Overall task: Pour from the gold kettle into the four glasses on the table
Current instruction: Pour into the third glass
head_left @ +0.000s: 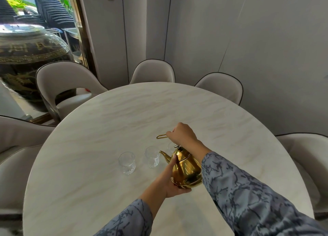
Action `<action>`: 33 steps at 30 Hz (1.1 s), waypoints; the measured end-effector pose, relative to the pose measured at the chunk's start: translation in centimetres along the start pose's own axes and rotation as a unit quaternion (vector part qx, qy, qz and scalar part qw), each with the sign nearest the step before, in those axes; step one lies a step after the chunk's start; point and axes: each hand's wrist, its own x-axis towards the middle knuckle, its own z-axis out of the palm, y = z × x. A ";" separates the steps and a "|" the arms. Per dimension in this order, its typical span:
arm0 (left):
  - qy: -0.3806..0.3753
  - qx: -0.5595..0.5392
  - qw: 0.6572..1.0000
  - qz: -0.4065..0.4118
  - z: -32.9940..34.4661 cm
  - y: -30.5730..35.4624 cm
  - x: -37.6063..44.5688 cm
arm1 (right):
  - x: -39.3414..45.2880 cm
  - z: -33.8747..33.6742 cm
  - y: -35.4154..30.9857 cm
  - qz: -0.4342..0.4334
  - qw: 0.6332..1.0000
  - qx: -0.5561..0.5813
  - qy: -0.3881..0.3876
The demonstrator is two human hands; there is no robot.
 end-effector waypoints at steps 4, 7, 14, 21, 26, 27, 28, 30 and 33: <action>-0.019 -0.023 1.000 -0.008 0.1 0.2 0.3 | 0.4 -0.3 -0.6 0.002 1.000 -0.017 -0.008; -0.028 -0.022 0.999 -0.009 0.1 0.3 0.4 | 0.7 -0.5 -1.0 0.002 1.000 -0.026 -0.012; -0.029 -0.028 0.999 -0.015 0.1 0.6 0.8 | 1.0 -0.7 -1.4 -0.002 0.999 -0.034 -0.013; -0.018 -0.037 0.999 -0.012 0.0 0.6 0.8 | 1.0 -0.8 -1.9 -0.001 0.999 -0.045 -0.020; -0.013 -0.036 0.999 -0.008 -0.1 0.7 1.1 | 1.1 -0.9 -2.0 0.000 0.999 -0.050 -0.020; -0.012 -0.038 0.999 -0.008 -0.1 0.7 1.2 | 1.1 -0.8 -2.0 0.001 0.999 -0.050 -0.020; -0.011 -0.041 0.999 -0.007 -0.1 0.8 1.2 | 1.1 -0.8 -2.0 0.002 0.999 -0.049 -0.020; -0.009 -0.043 0.999 -0.004 0.0 0.9 1.0 | 1.1 -0.8 -2.0 0.003 0.999 -0.049 -0.020; -0.011 -0.040 0.999 -0.004 0.0 0.9 0.9 | 1.1 -0.8 -2.0 0.005 0.999 -0.049 -0.021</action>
